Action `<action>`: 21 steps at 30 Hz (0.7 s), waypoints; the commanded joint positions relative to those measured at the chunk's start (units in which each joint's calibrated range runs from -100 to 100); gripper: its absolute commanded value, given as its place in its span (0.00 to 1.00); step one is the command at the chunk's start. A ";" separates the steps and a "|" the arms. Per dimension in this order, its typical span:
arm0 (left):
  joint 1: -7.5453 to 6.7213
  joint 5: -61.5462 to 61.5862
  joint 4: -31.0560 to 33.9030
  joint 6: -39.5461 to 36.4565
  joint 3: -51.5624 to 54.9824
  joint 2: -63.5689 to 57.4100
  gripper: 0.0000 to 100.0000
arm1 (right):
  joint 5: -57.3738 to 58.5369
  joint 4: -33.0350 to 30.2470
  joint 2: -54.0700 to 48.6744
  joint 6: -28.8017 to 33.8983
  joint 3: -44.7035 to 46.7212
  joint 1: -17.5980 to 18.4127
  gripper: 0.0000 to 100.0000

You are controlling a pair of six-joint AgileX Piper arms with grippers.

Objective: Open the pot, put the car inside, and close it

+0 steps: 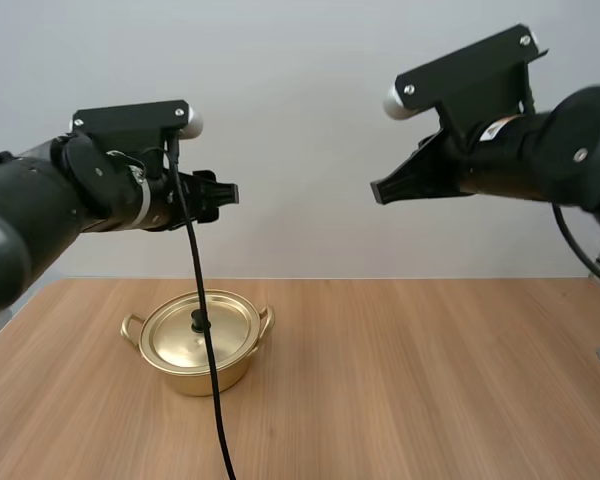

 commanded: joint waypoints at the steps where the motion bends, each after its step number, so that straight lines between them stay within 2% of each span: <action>1: 0.89 4.11 6.76 0.08 0.87 -26.51 0.97 | -20.93 0.03 -0.07 0.02 12.24 0.00 0.00; 4: 1.19 3.58 15.26 0.08 2.44 -35.55 0.97 | -29.66 0.03 -0.07 0.02 18.04 0.00 0.00; 11: 1.19 14.34 15.88 -7.38 9.61 -53.44 0.97 | -29.65 7.38 -0.07 0.02 19.87 0.00 0.00; 15: 1.19 20.31 18.84 -7.38 19.27 -52.98 0.97 | -29.60 7.38 -0.23 0.02 19.87 0.00 0.00; 16: 1.19 20.04 19.10 -7.38 21.36 -52.53 0.97 | -29.60 7.38 -0.51 0.02 19.87 0.00 0.00; 21: 1.19 3.56 19.04 -7.65 27.60 -51.97 0.94 | -29.60 7.38 -1.51 0.02 19.87 0.00 0.00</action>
